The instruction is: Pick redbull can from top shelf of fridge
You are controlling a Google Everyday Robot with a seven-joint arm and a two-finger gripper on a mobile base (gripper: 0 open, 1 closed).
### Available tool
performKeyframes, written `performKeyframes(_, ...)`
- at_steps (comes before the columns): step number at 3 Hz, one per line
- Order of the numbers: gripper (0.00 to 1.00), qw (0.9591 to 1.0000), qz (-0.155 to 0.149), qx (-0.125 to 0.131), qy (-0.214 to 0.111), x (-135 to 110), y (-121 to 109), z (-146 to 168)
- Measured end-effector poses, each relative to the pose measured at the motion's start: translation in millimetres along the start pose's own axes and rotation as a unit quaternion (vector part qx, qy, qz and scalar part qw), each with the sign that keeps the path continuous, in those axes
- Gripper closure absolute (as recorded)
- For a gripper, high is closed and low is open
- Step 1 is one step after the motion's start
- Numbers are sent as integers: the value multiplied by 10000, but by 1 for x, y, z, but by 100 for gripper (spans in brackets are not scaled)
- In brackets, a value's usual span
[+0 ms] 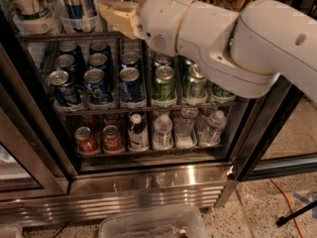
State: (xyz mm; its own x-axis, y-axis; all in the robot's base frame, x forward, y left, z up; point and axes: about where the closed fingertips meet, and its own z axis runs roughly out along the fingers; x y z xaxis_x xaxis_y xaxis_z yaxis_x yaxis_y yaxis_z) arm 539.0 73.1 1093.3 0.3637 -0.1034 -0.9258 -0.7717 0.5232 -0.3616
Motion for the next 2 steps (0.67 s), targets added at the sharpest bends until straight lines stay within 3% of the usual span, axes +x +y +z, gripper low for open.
performKeyframes(1, 100, 9996, -163, -220, 14, -7, 25, -15)
performKeyframes(2, 100, 9989, -152, -377, 224, 9, 45, -26)
